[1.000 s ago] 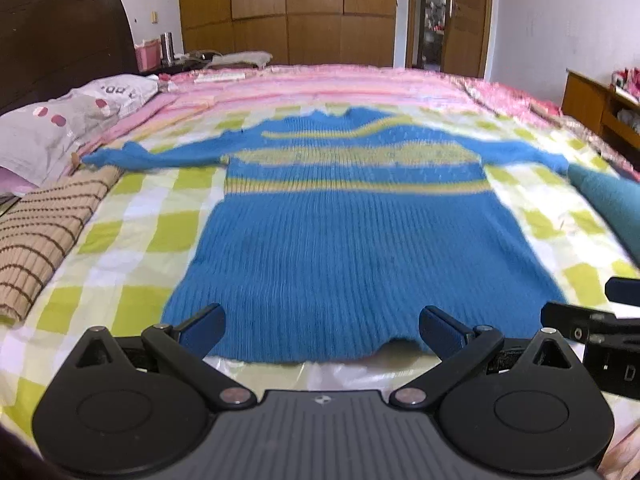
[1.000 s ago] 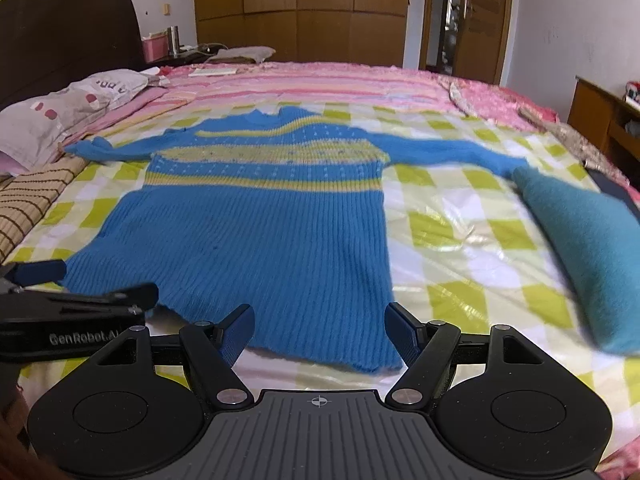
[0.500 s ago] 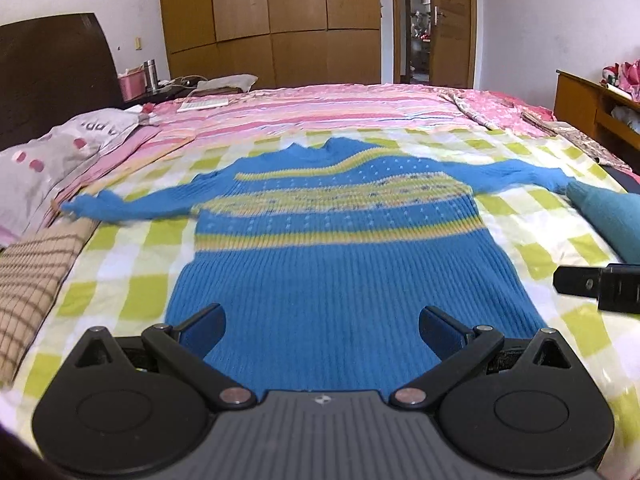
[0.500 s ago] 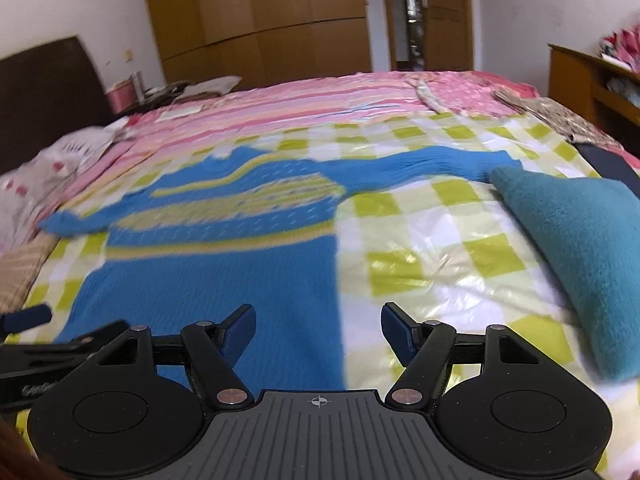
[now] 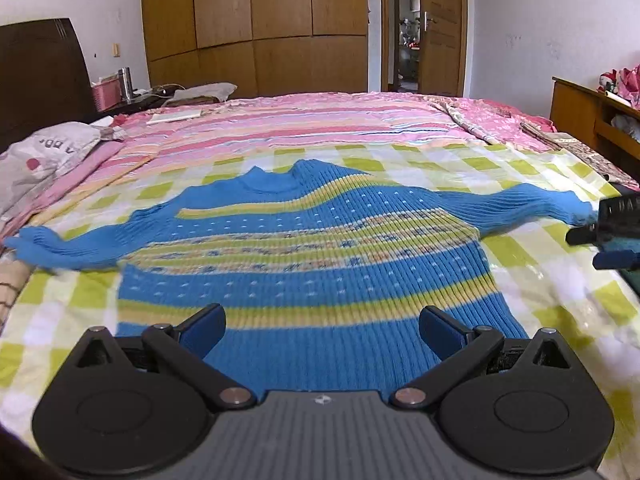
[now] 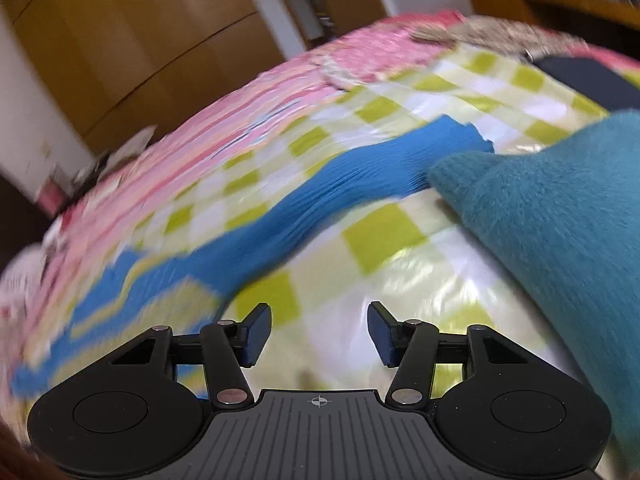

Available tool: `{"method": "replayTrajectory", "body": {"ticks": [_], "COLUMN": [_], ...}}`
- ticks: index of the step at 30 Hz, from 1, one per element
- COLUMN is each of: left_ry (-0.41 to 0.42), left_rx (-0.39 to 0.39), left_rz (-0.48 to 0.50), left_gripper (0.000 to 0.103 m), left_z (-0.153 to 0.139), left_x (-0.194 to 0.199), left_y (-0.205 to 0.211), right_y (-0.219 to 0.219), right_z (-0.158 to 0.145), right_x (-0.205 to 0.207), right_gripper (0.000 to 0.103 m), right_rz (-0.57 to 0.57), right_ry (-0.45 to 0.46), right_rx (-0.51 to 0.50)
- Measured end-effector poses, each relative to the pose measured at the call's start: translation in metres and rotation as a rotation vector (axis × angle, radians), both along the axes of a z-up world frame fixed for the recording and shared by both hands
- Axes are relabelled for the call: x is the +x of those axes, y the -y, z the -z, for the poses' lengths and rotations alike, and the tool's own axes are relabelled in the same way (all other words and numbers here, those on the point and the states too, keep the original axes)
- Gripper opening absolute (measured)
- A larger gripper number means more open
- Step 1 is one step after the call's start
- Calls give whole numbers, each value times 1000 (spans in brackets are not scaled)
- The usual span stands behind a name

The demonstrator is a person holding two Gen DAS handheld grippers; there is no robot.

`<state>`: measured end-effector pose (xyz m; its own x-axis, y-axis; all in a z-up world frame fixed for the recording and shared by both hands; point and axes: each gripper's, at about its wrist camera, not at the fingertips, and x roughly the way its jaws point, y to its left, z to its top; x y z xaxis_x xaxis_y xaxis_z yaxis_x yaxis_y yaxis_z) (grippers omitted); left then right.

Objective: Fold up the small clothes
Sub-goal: 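Close the right tool on the sleeve cuff of the blue sweater, then lift the sleeve with the right tool and fold it across the sweater body, then open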

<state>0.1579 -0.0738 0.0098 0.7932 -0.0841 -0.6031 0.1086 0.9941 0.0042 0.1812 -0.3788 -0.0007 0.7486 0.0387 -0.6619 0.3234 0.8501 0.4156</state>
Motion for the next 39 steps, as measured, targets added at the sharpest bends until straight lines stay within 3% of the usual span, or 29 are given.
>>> {"method": "replayTrajectory", "body": {"ticks": [7, 12, 19, 21, 23, 24, 25, 28, 31, 39], "left_ry": [0, 23, 62, 57, 43, 38, 35, 37, 42, 36], "left_rx": [-13, -1, 57, 56, 51, 52, 59, 88, 92, 62], "left_rz": [5, -8, -59, -65, -72, -73, -72, -66, -67, -108], "left_gripper": [103, 103, 103, 103, 103, 103, 103, 103, 103, 103], "left_z": [13, 19, 20, 21, 23, 25, 26, 29, 28, 19], "left_x": [28, 34, 43, 44, 45, 45, 45, 41, 36, 20], "left_y": [6, 9, 11, 9, 6, 6, 6, 6, 2, -34], "right_y": [46, 72, 75, 79, 83, 86, 88, 91, 79, -4], "right_z": [22, 33, 39, 42, 45, 46, 48, 45, 26, -40], "right_x": [50, 63, 85, 91, 96, 98, 98, 93, 85, 79], "right_gripper": [52, 52, 54, 47, 24, 20, 14, 12, 11, 11], "right_rz": [147, 268, 359, 383, 403, 407, 406, 396, 352, 72], "right_ry": [23, 67, 74, 77, 69, 64, 68, 103, 153, 280], "right_rx": [157, 265, 211, 212, 212, 219, 234, 267, 198, 63]}}
